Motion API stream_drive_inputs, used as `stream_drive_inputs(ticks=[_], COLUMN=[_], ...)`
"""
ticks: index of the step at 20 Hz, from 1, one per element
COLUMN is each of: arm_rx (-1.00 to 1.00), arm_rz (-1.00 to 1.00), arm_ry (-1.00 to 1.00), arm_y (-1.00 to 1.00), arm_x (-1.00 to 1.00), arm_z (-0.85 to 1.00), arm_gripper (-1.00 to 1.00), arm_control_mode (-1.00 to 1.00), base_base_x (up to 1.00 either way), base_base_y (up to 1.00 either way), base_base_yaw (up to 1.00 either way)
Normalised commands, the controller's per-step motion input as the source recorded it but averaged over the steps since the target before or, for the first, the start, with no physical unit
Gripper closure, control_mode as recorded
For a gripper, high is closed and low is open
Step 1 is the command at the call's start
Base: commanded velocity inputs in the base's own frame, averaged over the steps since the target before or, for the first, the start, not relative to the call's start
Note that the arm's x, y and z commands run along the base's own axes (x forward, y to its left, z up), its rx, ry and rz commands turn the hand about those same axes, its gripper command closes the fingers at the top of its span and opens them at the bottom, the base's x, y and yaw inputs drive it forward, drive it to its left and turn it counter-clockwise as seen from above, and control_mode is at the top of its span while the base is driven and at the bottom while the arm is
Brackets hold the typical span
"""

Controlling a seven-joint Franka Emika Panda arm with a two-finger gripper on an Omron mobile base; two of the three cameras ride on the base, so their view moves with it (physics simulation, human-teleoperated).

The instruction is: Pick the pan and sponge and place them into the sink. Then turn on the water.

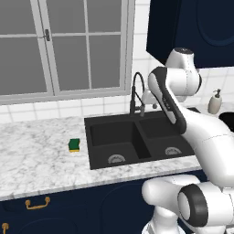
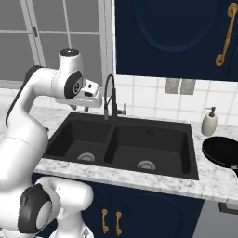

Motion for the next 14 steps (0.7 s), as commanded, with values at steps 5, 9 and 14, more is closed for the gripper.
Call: stream_drive_inputs(ticks=[5, 9, 14], arm_rx=[0.00, -0.03, -0.03], arm_rz=[0.00, 0.00, 0.00], arm_ry=[0.00, 0.01, 0.02], arm_y=[-0.09, -0.35, -0.47], arm_x=[-0.48, -0.83, -0.34], arm_z=[0.00, -0.10, -0.24], arm_gripper=[-1.00, -1.00, -1.00], arm_control_mode=[-1.00, -1.00, -1.00], base_base_x=[0.00, 0.00, 0.00], base_base_y=[0.00, 0.00, 0.00], base_base_yaw=[0.00, 0.00, 0.00])
